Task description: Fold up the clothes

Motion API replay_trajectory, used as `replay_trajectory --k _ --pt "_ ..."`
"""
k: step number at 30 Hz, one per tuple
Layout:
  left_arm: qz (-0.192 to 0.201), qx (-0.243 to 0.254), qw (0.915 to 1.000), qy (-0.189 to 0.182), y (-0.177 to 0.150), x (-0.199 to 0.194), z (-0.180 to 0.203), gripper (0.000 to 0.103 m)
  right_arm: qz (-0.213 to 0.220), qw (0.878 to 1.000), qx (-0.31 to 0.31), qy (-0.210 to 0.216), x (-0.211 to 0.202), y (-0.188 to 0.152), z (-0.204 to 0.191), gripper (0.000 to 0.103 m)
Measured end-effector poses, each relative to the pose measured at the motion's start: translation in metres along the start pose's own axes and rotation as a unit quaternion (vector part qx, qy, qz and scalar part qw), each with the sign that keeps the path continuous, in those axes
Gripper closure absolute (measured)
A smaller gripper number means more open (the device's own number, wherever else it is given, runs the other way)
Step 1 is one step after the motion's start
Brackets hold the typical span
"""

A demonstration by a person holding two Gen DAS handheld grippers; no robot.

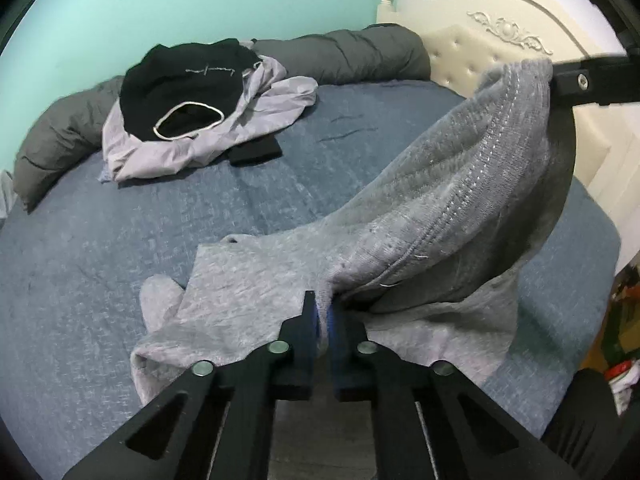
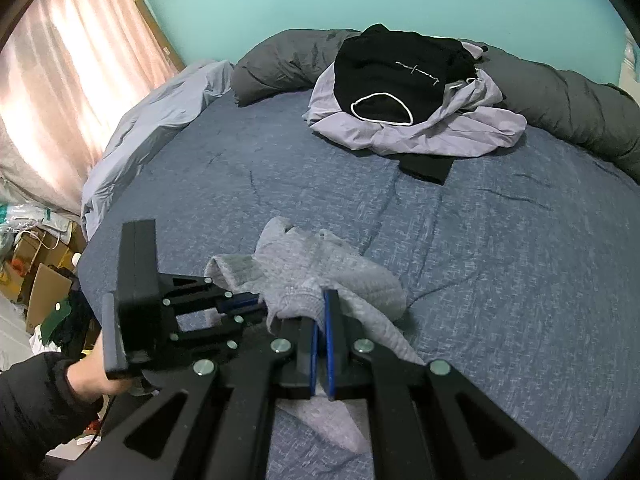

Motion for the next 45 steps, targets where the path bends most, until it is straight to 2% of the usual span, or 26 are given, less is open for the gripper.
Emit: replay_trajectory --k 6,8,9,10,12,15,20,27,30,32,33,34,38,41,45 --pt "0.011 -0.034 0.9994 0.002 0.013 -0.005 -0.028 0.1 0.011 1.0 0.024 -0.017 0.007 -0.003 0.022 0.096" --pt "0.009 -0.037 0.9993 0.008 0.018 -0.005 -0.035 0.1 0.015 0.999 0.028 -0.028 0.009 -0.006 0.029 0.083" --pt "0.008 -0.041 0.9991 0.01 0.02 -0.004 -0.04 0.1 0.015 0.999 0.029 -0.035 0.01 -0.008 0.033 0.064" --pt "0.006 -0.045 0.9989 0.011 0.022 -0.003 -0.044 0.1 0.018 0.999 0.033 -0.037 0.01 -0.011 0.038 0.053" --pt "0.002 -0.053 0.9985 0.014 0.027 -0.002 -0.054 0.1 0.026 0.998 0.047 -0.04 0.008 -0.017 0.049 0.05" --pt "-0.001 -0.064 0.9978 0.018 0.031 0.0 -0.065 0.1 0.028 0.997 0.059 -0.035 0.006 -0.034 0.061 0.05" --pt "-0.001 -0.072 0.9972 0.022 0.035 -0.001 -0.077 0.1 0.001 0.999 0.032 -0.021 0.022 -0.074 0.059 0.05" --pt "-0.001 -0.067 0.9975 0.025 0.036 -0.006 -0.082 0.1 -0.034 0.999 0.011 -0.032 0.059 -0.106 0.054 0.05" --pt "-0.001 -0.065 0.9975 0.028 0.034 -0.008 -0.085 0.1 -0.033 0.999 0.026 -0.03 0.066 -0.105 0.059 0.05" --pt "-0.002 -0.068 0.9972 0.03 0.032 -0.008 -0.09 0.1 -0.03 0.999 0.036 -0.021 0.069 -0.105 0.061 0.057" --pt "-0.002 -0.07 0.9971 0.031 0.031 -0.009 -0.092 0.1 -0.028 0.999 0.042 -0.014 0.07 -0.105 0.062 0.067" --pt "-0.001 -0.073 0.9968 0.031 0.03 -0.009 -0.095 0.1 -0.029 0.999 0.046 0.005 0.071 -0.105 0.06 0.072" --pt "0.0 -0.084 0.996 0.031 0.026 -0.009 -0.106 0.1 -0.029 0.999 0.038 0.024 0.071 -0.106 0.056 0.072" --pt "0.001 -0.083 0.9961 0.03 0.021 -0.008 -0.109 0.1 0.008 0.998 0.053 0.028 0.058 -0.095 0.071 0.072" --pt "0.005 -0.077 0.9965 0.03 0.017 -0.008 -0.107 0.1 0.036 0.997 0.063 -0.013 0.049 -0.07 0.093 0.071"
Point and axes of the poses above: each gripper's, at about its wrist camera, not at the fingertips, and x roughly the way its jaws point, z to its right, y to its top, the point moved 6 cm from there along x, roughly the way its jaws point, and after that the axes turned 1 degree about x, right-handed, at the moved point
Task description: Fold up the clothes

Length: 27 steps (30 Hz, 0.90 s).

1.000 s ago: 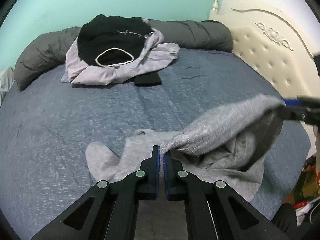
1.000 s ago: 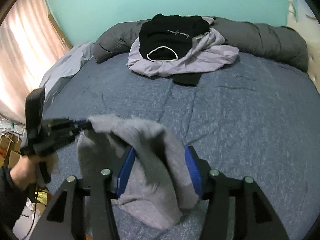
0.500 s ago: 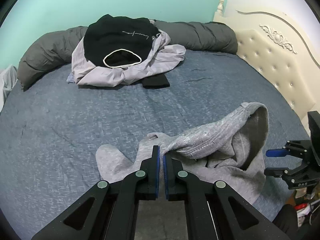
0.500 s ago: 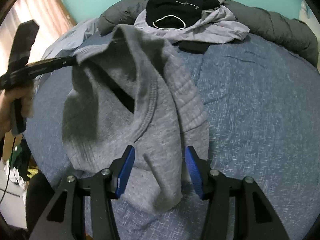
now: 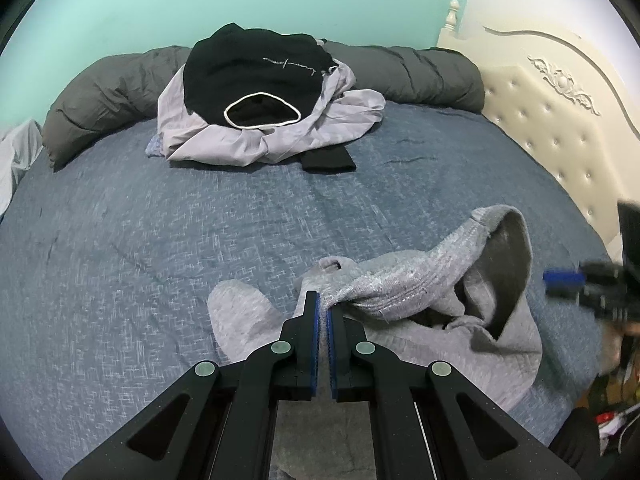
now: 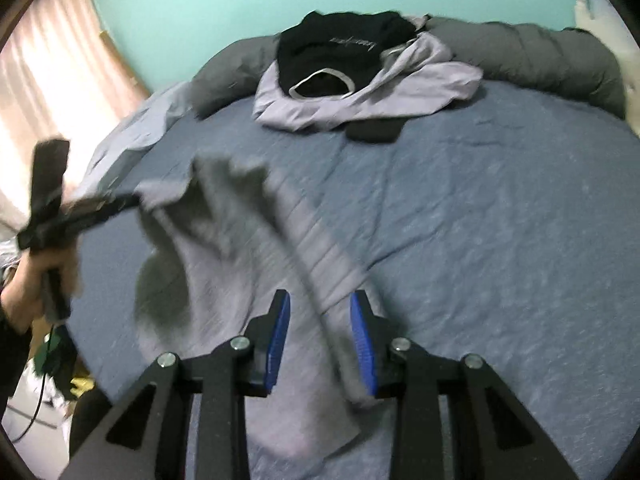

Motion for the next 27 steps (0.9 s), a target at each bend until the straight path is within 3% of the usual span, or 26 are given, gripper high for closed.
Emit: replay_trajectory --k 3,7,10,17,18,19,21,27 --pt "0.005 0.004 1.0 -0.004 -0.003 -0.002 0.002 0.1 0.003 1.0 -0.013 -0.024 0.008 0.023 0.001 0.069" --pt "0.01 0.008 0.9999 -0.011 -0.006 -0.003 0.005 0.1 -0.006 0.998 -0.051 -0.029 0.027 0.049 -0.01 0.057" --pt "0.012 0.01 0.9998 -0.016 -0.009 -0.003 0.008 0.1 -0.022 0.997 -0.065 -0.023 0.043 0.053 -0.012 0.051" --pt "0.013 0.016 0.9994 -0.028 -0.012 0.001 0.015 0.1 -0.077 0.994 -0.083 0.012 0.083 0.04 -0.025 0.05" --pt "0.013 0.017 0.9994 -0.029 -0.013 0.001 0.016 0.1 -0.083 0.993 -0.085 0.019 0.086 0.037 -0.027 0.058" --pt "0.012 0.018 0.9993 -0.03 -0.013 0.002 0.017 0.1 -0.084 0.992 -0.087 0.022 0.088 0.034 -0.029 0.079" --pt "0.01 0.017 0.9993 -0.031 -0.014 0.004 0.018 0.1 -0.081 0.992 -0.089 0.023 0.088 0.03 -0.031 0.096" --pt "-0.008 0.002 0.9997 -0.023 -0.019 0.014 0.01 0.097 -0.039 0.997 -0.071 -0.002 0.062 0.041 -0.015 0.1"
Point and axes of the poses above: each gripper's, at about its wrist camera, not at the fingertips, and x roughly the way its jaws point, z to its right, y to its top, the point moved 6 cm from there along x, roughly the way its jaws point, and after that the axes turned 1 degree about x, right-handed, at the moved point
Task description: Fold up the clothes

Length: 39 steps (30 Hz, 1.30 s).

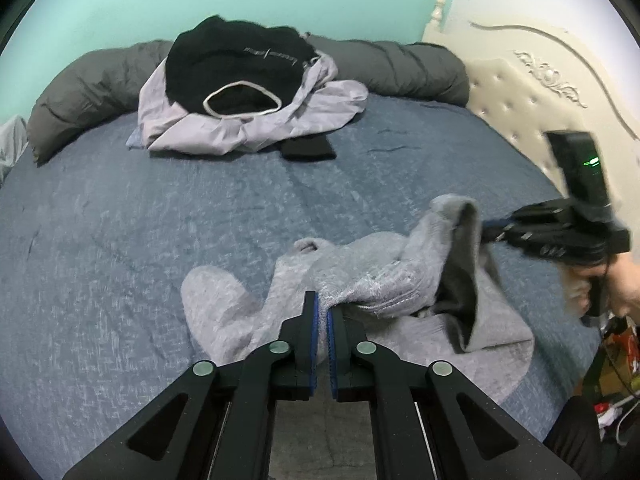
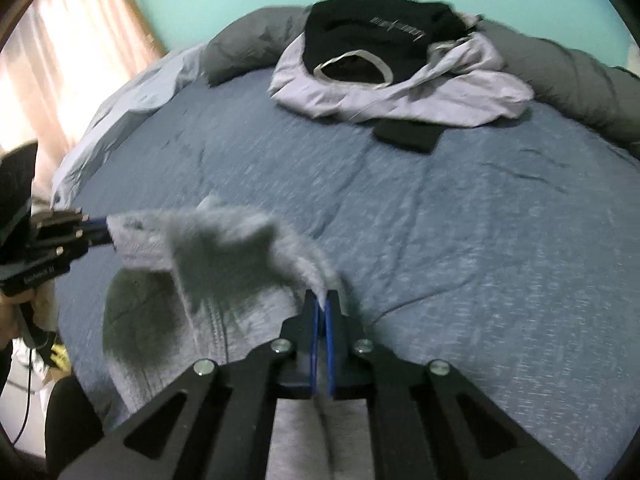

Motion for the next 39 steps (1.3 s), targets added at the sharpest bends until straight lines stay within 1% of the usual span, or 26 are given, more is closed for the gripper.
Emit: replay_trajectory --k 1,2,3,4,5,8,10,14,19,21,22,23,24,26,29,32,36,39 --pt "-0.002 -0.003 1.0 0.003 -0.001 -0.001 -0.002 0.093 0.005 1.0 0.005 -0.006 -0.005 0.002 0.005 0.1" --pt "-0.005 -0.007 0.9999 0.007 -0.004 -0.003 -0.004 0.078 0.011 1.0 0.009 -0.012 -0.01 0.003 0.01 0.101" --pt "-0.008 -0.012 0.9998 0.011 -0.006 -0.004 -0.006 0.068 0.012 1.0 0.014 -0.018 -0.013 0.005 0.015 0.101" --pt "-0.009 -0.015 0.9997 0.014 -0.008 -0.006 -0.007 0.055 0.012 0.999 0.018 -0.023 -0.016 0.005 0.021 0.101" --pt "-0.008 -0.016 0.9997 0.014 -0.011 -0.01 -0.008 0.053 0.012 0.999 0.023 -0.028 -0.02 0.005 0.026 0.101" --pt "-0.014 -0.015 0.9996 0.019 -0.025 -0.014 -0.007 0.053 0.011 0.999 0.035 -0.038 -0.024 0.003 0.037 0.101" --pt "-0.031 -0.001 0.9994 0.017 -0.036 -0.009 0.0 0.053 0.01 0.998 0.044 -0.038 -0.026 0.0 0.042 0.101" --pt "-0.076 0.046 0.9955 0.032 -0.059 0.02 0.015 0.052 0.007 0.998 0.049 -0.041 -0.028 -0.006 0.045 0.101" --pt "-0.109 0.059 0.9911 0.049 -0.081 0.052 0.013 0.053 0.004 0.998 0.049 -0.042 -0.031 -0.01 0.05 0.101" --pt "-0.119 0.061 0.9896 0.054 -0.089 0.062 0.011 0.061 0.005 0.998 0.051 -0.042 -0.031 -0.011 0.052 0.101" --pt "-0.119 0.058 0.99 0.05 -0.091 0.064 0.009 0.075 0.005 0.998 0.052 -0.042 -0.031 -0.011 0.053 0.101" --pt "-0.119 0.053 0.9905 0.045 -0.092 0.065 0.008 0.087 0.005 0.998 0.053 -0.042 -0.031 -0.012 0.053 0.101" --pt "-0.117 0.049 0.9911 0.04 -0.092 0.065 0.007 0.091 0.005 0.998 0.053 -0.042 -0.031 -0.012 0.054 0.101" --pt "-0.111 0.05 0.992 0.032 -0.092 0.062 0.005 0.095 0.007 0.998 0.054 -0.042 -0.032 -0.013 0.054 0.101" --pt "-0.091 0.068 0.9931 0.028 -0.084 0.044 0.005 0.096 0.014 0.998 0.056 -0.04 -0.04 -0.013 0.053 0.101" --pt "-0.057 0.081 0.9947 0.024 -0.069 0.012 0.006 0.097 0.024 0.997 0.056 -0.039 -0.054 -0.01 0.051 0.101" --pt "-0.013 0.097 0.9949 0.028 -0.039 -0.045 0.004 0.097 0.05 0.996 0.064 -0.037 -0.088 -0.001 0.051 0.101" --pt "0.025 0.104 0.9934 0.041 -0.011 -0.093 -0.001 0.097 0.072 0.994 0.07 -0.039 -0.117 0.006 0.051 0.101"
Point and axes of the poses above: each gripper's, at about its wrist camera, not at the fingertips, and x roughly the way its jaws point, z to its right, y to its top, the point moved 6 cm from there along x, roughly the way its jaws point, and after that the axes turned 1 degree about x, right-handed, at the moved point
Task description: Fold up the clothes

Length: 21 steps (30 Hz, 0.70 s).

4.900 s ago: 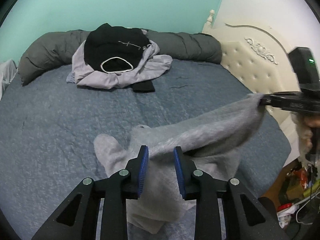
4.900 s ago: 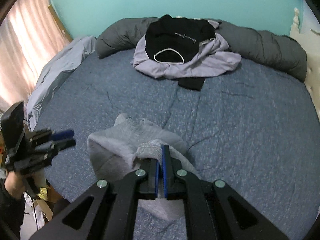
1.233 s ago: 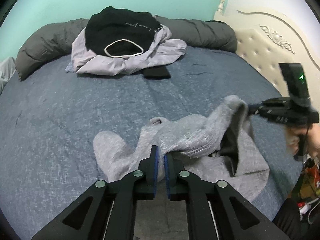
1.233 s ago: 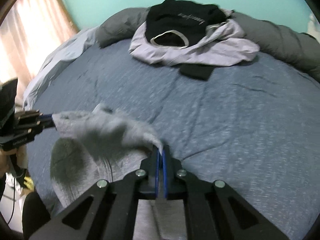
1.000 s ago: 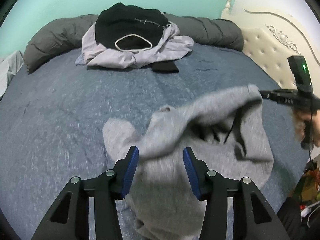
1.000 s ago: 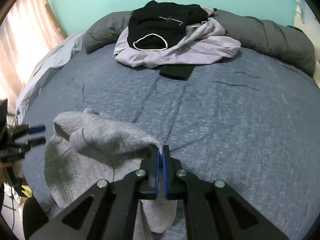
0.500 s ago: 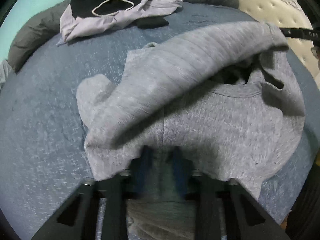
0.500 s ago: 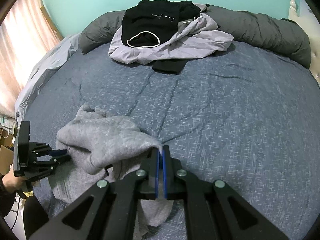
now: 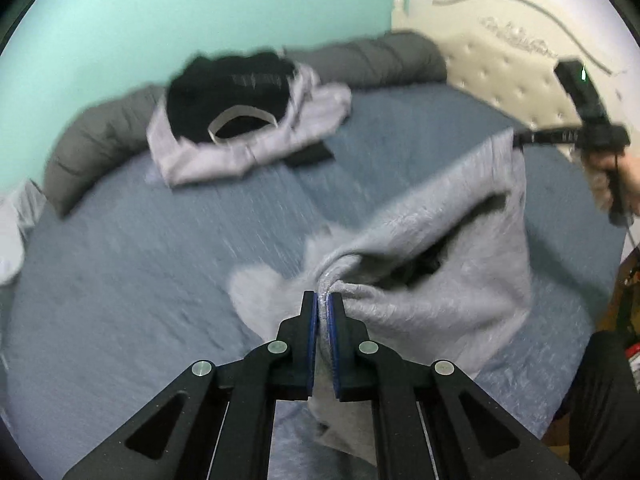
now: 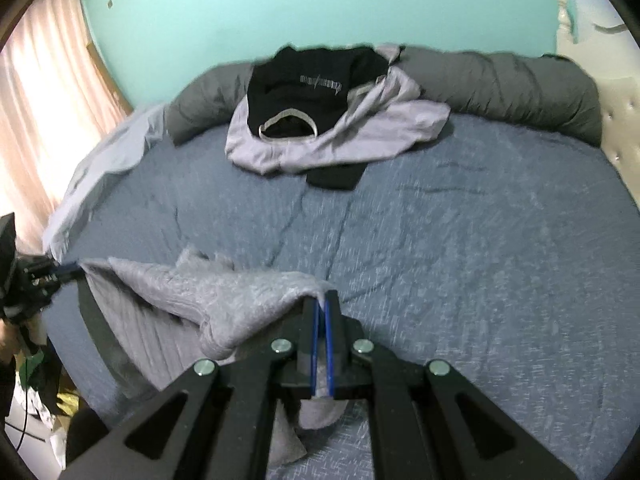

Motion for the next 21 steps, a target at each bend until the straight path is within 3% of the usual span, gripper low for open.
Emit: replay_trajectory --k 7,14,21 --pt "0.077 -0.021 0.9961 0.037 0.067 -0.096 -0.045 0.097 0.071 0.997 -0.012 0.01 -0.091 0.039 -0.016 0.101" --pt "0.147 -0.021 0.9865 0.069 0.124 -0.188 -0.051 0.098 0.152 0.987 -0.043 0.013 -0.194 0.091 -0.055 0.101" --pt "0.2 -0.028 0.9758 0.083 0.17 -0.266 -0.049 0.098 0.203 0.977 -0.063 0.003 -0.271 0.127 -0.088 0.101"
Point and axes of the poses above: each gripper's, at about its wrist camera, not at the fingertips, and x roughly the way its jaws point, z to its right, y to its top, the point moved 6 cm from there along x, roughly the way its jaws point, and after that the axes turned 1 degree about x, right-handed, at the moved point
